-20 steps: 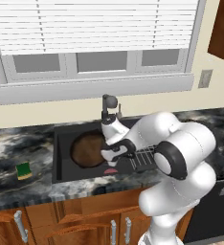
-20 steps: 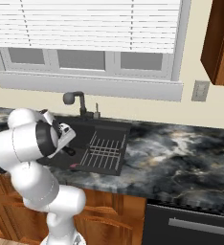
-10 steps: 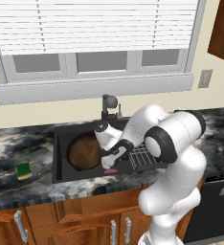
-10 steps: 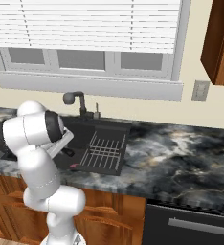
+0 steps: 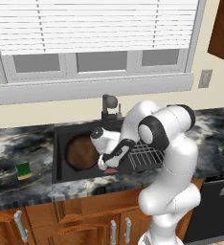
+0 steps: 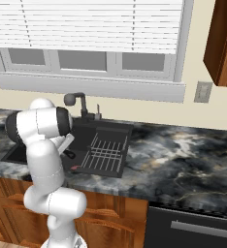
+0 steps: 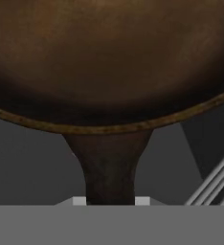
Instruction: Pick the pan and sponge and place them into the sink. Then turn on the water.
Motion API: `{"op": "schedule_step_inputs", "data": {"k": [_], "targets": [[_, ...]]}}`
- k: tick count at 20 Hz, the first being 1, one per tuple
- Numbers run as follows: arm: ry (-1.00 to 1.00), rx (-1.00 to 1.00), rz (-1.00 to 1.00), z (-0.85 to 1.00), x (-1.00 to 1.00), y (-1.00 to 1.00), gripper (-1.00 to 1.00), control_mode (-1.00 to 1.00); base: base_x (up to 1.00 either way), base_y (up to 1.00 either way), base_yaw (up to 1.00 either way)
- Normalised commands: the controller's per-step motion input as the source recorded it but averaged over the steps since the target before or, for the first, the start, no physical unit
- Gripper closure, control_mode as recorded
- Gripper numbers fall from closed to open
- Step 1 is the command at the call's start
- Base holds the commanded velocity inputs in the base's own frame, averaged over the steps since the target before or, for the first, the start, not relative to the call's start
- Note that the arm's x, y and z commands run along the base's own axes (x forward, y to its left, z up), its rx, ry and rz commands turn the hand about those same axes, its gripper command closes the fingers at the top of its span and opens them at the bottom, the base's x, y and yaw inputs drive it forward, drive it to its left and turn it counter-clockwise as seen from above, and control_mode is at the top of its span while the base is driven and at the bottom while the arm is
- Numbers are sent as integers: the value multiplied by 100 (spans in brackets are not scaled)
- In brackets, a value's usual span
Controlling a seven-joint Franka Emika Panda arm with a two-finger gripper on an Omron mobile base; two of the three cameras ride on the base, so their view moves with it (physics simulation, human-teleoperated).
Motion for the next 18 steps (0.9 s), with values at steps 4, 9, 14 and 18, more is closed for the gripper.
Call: {"op": "schedule_step_inputs", "data": {"k": [4,9,14,18], "targets": [[-8,0,0,-25,33,3,100,-100,0,0,0],[-7,0,-1,-38,34,1,100,-100,0,0,0],[-7,0,-1,-39,32,3,100,-100,0,0,0],[-8,0,-2,-35,33,11,100,-100,0,0,0]]}}
